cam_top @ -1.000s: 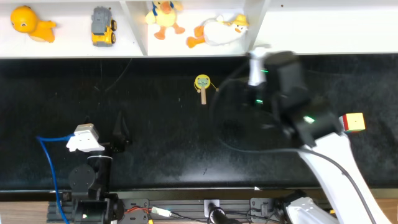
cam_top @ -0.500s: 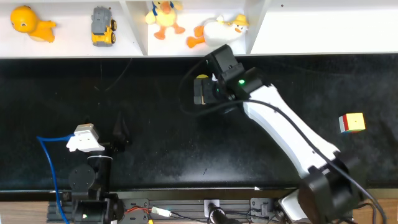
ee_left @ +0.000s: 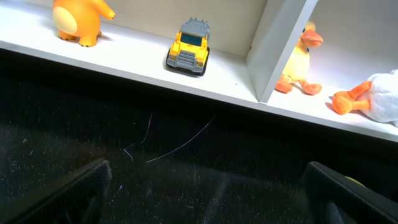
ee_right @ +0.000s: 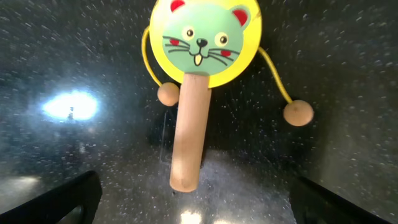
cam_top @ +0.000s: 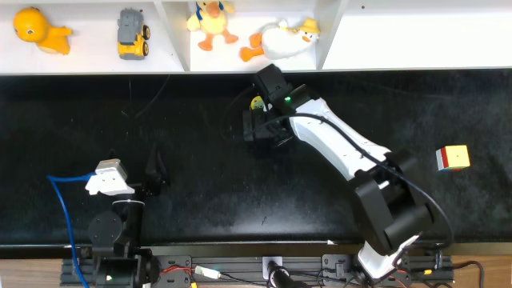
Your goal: Store Toys
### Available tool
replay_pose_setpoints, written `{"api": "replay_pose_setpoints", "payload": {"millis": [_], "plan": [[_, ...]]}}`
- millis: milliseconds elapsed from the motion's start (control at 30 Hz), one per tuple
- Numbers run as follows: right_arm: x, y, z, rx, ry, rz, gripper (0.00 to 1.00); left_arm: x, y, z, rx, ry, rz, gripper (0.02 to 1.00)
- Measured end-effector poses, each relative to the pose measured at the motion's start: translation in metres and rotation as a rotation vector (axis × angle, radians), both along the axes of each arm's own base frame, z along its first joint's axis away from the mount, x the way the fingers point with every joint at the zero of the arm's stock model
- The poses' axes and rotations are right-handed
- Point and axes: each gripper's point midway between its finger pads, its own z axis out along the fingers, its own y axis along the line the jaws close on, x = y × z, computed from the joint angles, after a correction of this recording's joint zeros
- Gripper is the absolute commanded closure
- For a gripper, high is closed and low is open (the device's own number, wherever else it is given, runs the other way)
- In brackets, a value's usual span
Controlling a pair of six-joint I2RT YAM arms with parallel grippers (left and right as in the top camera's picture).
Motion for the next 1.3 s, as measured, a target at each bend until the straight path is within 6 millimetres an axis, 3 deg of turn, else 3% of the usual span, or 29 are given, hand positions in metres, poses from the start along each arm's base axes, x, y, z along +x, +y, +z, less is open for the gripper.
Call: {"api": "replay_pose_setpoints", "payload": {"millis": [300,467,600,700,867,1033,1300], "plan": [[0.005,0.01,0.004,-0.028,-0.01,0.01,0.003,0.0,0.0,0.0,0.0,0.0,0.0,0.02],[0.008,0.009,-0.012,-0.072,0.032,0.002,0.02,0.0,0.0,0.0,0.0,0.0,0.0,0.02],[0.016,0.012,-0.013,-0.082,0.029,-0.01,0.053,0.0,0.0,0.0,0.0,0.0,0.0,0.02],[0.018,0.012,-0.014,-0.09,0.029,-0.012,0.176,0.0,0.0,0.0,0.0,0.0,0.0,0.023],[0.015,0.005,-0.018,-0.133,0.054,-0.018,0.467,0.0,0.0,0.0,0.0,0.0,0.0,0.02],[0.01,0.0,-0.02,-0.158,0.081,-0.023,0.577,0.0,0.0,-0.001,0.0,0.002,0.0,0.02],[0.004,-0.003,-0.021,-0.172,0.106,-0.023,0.869,0.0,0.0,-0.001,0.0,0.002,0.0,0.02]]}}
